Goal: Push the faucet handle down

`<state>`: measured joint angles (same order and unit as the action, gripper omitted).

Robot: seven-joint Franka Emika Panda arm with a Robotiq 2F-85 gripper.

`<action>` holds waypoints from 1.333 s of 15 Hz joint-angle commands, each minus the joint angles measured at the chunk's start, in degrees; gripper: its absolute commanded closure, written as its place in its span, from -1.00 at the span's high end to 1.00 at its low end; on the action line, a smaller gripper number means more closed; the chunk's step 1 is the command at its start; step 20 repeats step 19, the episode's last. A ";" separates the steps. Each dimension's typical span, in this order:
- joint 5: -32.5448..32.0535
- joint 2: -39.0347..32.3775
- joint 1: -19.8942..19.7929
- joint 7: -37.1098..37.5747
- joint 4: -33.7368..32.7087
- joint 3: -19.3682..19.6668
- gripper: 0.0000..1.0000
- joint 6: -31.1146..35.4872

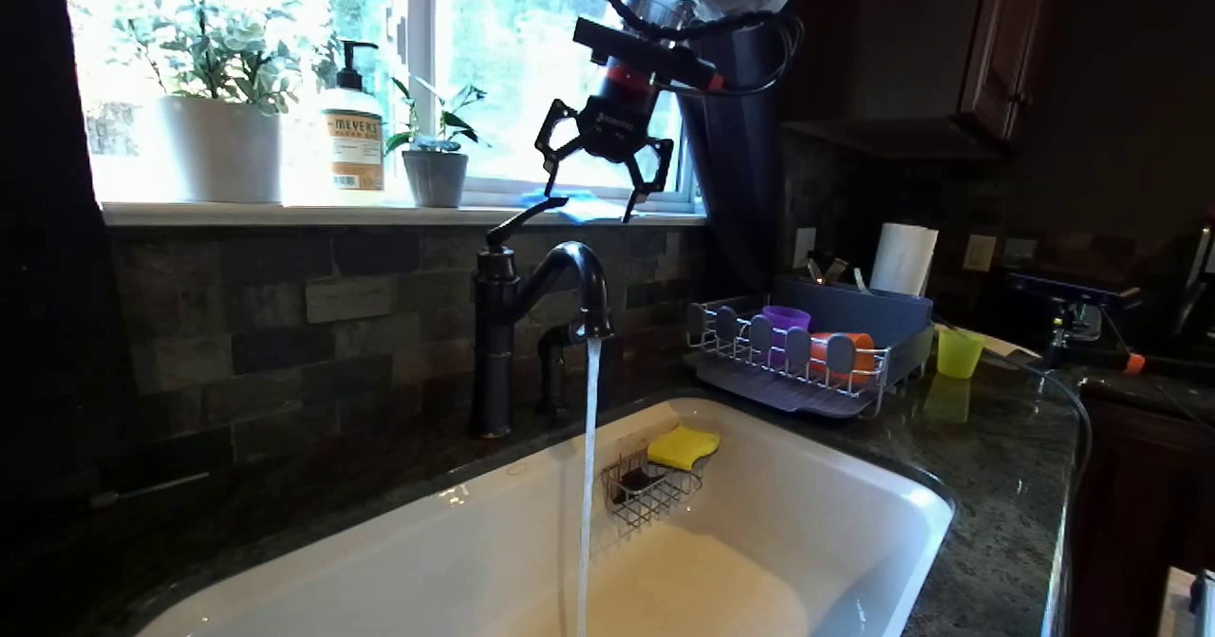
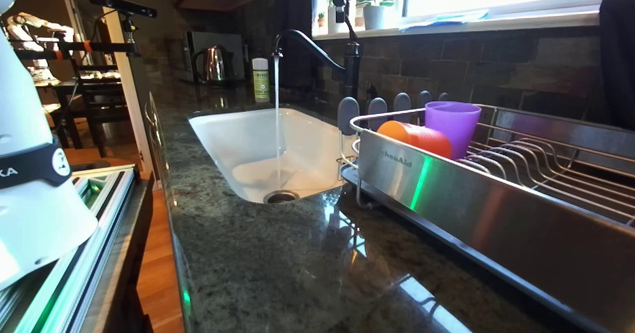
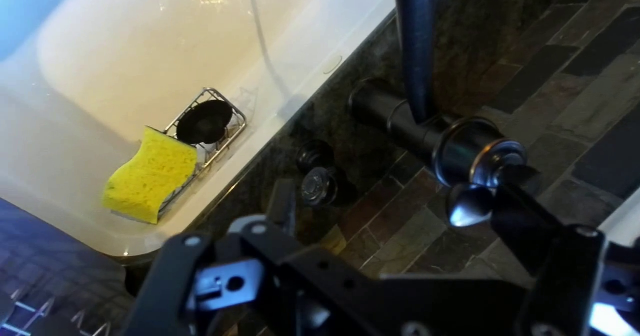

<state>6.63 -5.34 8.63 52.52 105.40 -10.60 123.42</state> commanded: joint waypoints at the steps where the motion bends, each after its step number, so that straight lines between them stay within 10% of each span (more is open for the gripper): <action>1: -1.67 1.89 0.87 2.46 3.02 1.08 1.00 -3.41; 7: -2.41 2.54 0.58 4.30 4.97 1.36 1.00 -5.02; 17: -6.18 15.40 -0.92 -23.93 10.99 1.86 1.00 -9.15; 20: -5.06 13.20 -1.45 -21.54 8.14 1.49 1.00 -8.90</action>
